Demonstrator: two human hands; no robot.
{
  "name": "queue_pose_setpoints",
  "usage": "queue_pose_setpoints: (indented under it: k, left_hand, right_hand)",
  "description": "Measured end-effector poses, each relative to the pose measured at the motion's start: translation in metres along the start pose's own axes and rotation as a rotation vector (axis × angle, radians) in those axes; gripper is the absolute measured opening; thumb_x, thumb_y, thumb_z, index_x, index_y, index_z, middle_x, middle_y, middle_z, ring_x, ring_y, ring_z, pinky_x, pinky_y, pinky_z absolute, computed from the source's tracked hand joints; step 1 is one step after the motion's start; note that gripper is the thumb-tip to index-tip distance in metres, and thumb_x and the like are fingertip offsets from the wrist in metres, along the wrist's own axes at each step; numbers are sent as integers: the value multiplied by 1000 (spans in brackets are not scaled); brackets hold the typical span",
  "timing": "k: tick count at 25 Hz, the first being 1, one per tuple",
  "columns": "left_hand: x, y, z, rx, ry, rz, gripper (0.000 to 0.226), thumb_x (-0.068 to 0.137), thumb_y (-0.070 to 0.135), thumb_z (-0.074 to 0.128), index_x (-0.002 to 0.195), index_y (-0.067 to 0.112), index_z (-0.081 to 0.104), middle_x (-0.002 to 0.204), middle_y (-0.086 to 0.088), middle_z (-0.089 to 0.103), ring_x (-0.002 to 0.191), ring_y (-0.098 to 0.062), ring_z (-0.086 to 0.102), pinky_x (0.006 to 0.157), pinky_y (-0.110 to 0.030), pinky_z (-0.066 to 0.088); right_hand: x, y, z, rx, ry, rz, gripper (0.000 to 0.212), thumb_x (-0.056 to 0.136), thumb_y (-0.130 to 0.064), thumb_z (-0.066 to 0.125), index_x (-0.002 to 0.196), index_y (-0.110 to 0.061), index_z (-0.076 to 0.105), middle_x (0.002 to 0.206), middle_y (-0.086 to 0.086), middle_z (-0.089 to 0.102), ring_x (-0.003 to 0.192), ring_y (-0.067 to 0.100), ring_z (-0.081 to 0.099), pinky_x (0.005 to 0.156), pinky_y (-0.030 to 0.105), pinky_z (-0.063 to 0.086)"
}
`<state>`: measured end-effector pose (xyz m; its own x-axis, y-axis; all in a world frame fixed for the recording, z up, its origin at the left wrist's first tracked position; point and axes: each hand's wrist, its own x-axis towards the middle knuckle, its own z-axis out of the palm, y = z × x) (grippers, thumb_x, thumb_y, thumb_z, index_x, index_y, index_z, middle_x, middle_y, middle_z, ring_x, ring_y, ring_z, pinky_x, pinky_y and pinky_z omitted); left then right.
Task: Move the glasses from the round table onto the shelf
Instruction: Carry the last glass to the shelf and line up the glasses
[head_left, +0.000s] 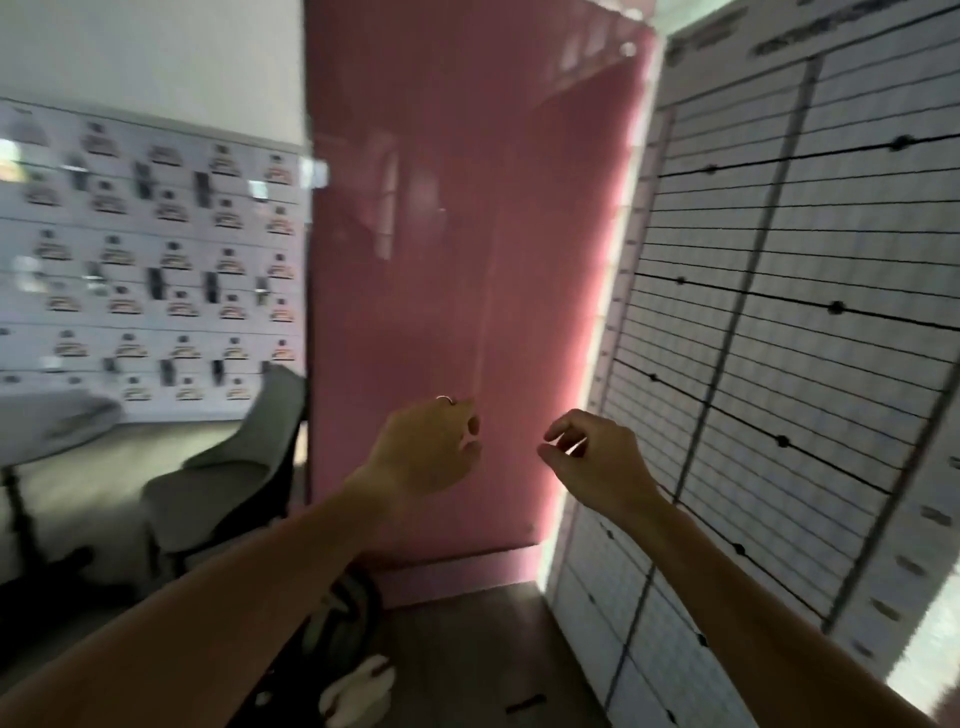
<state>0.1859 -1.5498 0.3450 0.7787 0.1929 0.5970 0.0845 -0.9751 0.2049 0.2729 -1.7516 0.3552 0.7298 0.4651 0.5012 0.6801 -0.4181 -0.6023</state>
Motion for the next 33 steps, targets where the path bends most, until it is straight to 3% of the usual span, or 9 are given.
queue_pose_setpoints:
  k: [3,5,7,9,13,18,22,25,33]
  left_hand:
    - [-36,-88,-40,96,29,-117,13,82,32,58,92,24,61,90,-3,67,82,-30,66,70,-37,53]
    - [-59,-140,-66,168,54,-171,12,83,33,59,92,24,58,88,-1,67,79,-26,66,64,-32,46]
    - [-83,-193,-91,231,62,-264,13,82,36,59,91,26,56,89,3,67,80,-23,65,65,-31,43]
    - [-103,-245,-113,268,51,-365,13,83,38,59,92,29,57,91,6,66,84,-21,64,70,-33,49]
    - [-124,-344,-143,346,57,-465,16,85,41,64,95,30,58,88,11,66,84,-13,61,69,-30,46]
    - [-116,-469,-169,379,-43,-593,21,85,44,63,99,30,59,91,11,68,86,-15,63,74,-31,48]
    - [-119,-552,-192,400,-88,-688,27,83,47,63,104,30,60,95,10,68,90,-16,64,79,-33,51]
    - [-132,-610,-214,427,-92,-747,27,84,48,63,104,30,59,97,8,69,91,-17,64,80,-36,53]
    - [-171,-799,-263,441,-84,-817,25,81,50,63,99,32,59,87,12,69,86,-15,64,80,-35,52]
  right_hand:
    - [25,-59,85,105,-104,-105,11,76,-22,75,73,-28,67,65,-8,66,59,1,60,52,10,44]
    - [39,-96,138,149,-179,-177,14,77,-20,75,73,-29,65,65,-9,65,59,-2,59,53,9,44]
    - [52,-133,195,183,-266,-246,15,78,-18,75,75,-29,65,66,-10,65,58,-6,58,51,7,42]
    - [64,-169,252,228,-345,-285,15,79,-19,74,76,-29,64,67,-11,65,56,-6,58,48,6,40]
    - [96,-228,355,284,-451,-339,8,79,-28,73,84,-31,68,75,-12,68,66,1,63,60,19,46]
    - [160,-299,472,299,-534,-370,10,77,-34,73,86,-32,71,74,-13,70,75,4,65,76,30,54]
    - [201,-354,549,344,-583,-392,9,75,-33,72,84,-33,71,75,-13,70,72,8,67,72,34,57]
    - [216,-397,607,356,-632,-443,10,75,-36,73,85,-33,70,76,-13,70,72,4,65,66,26,52]
    - [235,-509,770,343,-706,-517,14,79,-37,74,91,-33,68,82,-12,71,74,6,67,74,31,58]
